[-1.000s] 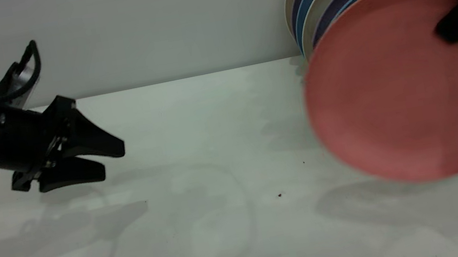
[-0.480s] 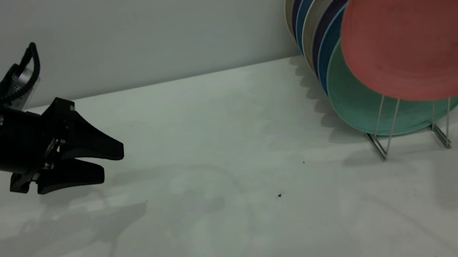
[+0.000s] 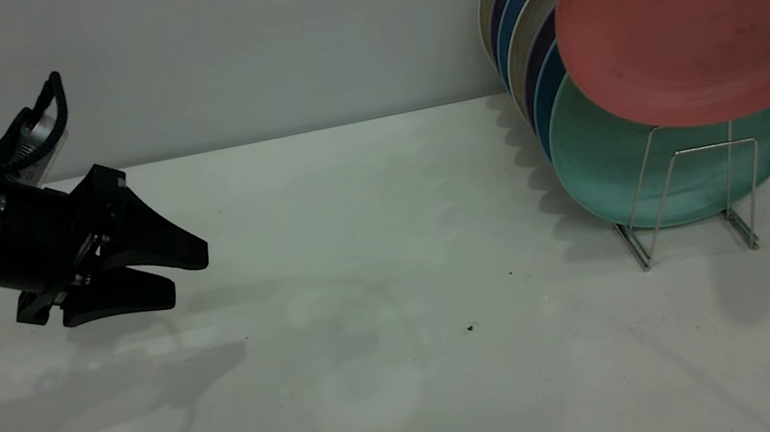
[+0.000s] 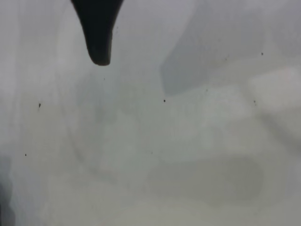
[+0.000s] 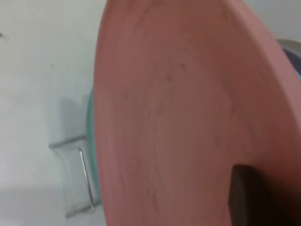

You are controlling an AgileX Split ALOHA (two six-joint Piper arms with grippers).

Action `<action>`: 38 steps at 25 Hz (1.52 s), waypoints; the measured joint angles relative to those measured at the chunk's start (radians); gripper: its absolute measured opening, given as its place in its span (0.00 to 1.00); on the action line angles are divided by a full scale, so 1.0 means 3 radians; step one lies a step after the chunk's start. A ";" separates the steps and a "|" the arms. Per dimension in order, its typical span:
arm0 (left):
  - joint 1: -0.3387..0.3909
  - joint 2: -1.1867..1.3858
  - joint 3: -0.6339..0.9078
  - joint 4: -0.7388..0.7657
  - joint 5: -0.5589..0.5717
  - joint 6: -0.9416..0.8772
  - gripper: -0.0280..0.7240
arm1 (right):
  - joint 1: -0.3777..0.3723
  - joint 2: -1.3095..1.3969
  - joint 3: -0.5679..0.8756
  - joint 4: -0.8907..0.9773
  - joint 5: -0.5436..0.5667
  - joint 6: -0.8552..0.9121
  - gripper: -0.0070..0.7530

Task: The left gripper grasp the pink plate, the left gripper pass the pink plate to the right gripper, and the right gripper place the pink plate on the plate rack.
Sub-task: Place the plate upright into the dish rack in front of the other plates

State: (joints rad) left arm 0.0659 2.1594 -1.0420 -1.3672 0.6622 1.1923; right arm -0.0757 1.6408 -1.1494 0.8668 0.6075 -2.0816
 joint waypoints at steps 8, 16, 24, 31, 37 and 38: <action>0.0000 0.0000 0.0000 0.0111 -0.0003 0.0000 0.77 | 0.0000 0.0111 -0.0088 -0.0167 0.0005 0.0098 0.14; 0.0000 0.0000 0.0000 0.0115 -0.0009 0.0000 0.77 | 0.0000 0.0189 -0.0095 0.0106 -0.0044 -0.0132 0.14; 0.0000 0.0000 0.0000 0.0115 -0.0009 0.0000 0.77 | 0.0000 0.0234 -0.0069 0.0124 0.0000 -0.0132 0.14; 0.0000 0.0000 0.0000 0.0115 -0.0025 -0.0003 0.77 | 0.0000 0.0272 -0.0069 0.0131 0.0065 -0.0132 0.14; 0.0000 0.0000 0.0000 0.0115 -0.0032 -0.0007 0.77 | 0.0000 0.0423 -0.0069 0.0131 0.0035 -0.0132 0.14; 0.0000 0.0000 0.0000 0.0115 -0.0036 -0.0007 0.77 | 0.0000 0.0440 -0.0069 0.0131 0.0025 -0.0132 0.14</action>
State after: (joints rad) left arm 0.0659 2.1594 -1.0420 -1.3328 0.6513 1.1903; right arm -0.0757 1.7728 -1.1701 0.9061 0.6151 -2.1212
